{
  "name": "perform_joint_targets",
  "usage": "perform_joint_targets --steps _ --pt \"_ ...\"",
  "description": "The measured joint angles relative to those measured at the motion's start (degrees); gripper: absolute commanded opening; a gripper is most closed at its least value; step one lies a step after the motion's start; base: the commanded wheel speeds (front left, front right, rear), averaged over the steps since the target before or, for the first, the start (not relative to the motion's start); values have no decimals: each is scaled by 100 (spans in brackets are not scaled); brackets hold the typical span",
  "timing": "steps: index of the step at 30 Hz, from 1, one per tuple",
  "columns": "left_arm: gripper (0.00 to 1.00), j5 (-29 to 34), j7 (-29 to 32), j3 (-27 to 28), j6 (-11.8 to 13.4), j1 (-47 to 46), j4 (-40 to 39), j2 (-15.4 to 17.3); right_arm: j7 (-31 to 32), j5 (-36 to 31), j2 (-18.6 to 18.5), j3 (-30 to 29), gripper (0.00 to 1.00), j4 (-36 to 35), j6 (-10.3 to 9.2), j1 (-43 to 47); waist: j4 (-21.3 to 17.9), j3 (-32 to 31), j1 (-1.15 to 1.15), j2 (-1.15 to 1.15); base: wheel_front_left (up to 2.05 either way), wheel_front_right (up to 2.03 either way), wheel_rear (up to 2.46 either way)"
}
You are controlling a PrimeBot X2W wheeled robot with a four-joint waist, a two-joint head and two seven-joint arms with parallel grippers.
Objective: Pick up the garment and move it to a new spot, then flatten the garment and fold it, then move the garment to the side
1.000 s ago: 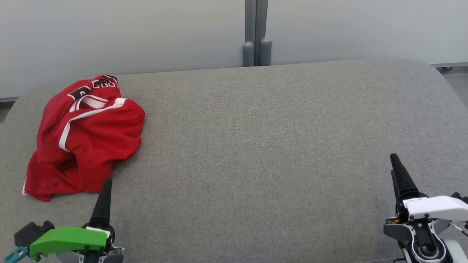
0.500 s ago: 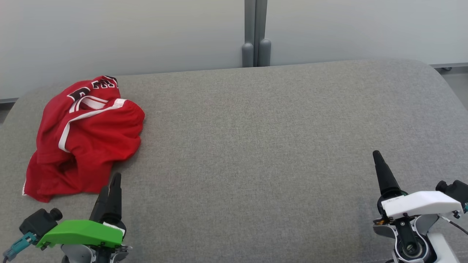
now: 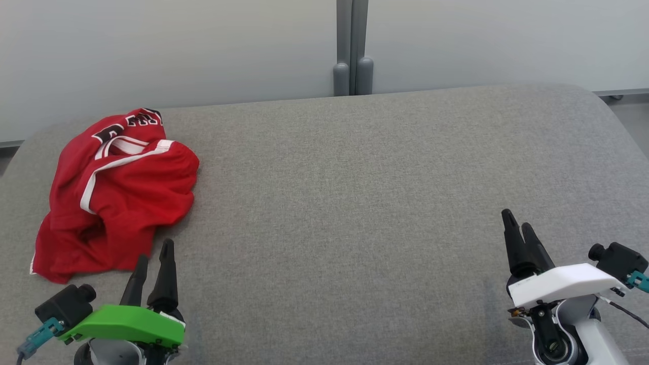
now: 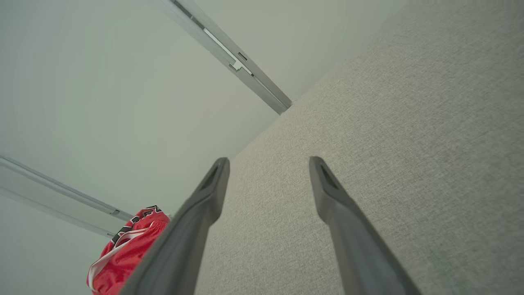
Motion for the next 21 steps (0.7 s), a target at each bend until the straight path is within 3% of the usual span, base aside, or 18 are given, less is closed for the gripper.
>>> perform_joint_targets --steps 21 --pt "100 1381 -397 -188 258 337 -231 -2 -368 -1655 -112 359 100 -113 -230 105 -51 -123 0 0 0 0 0"
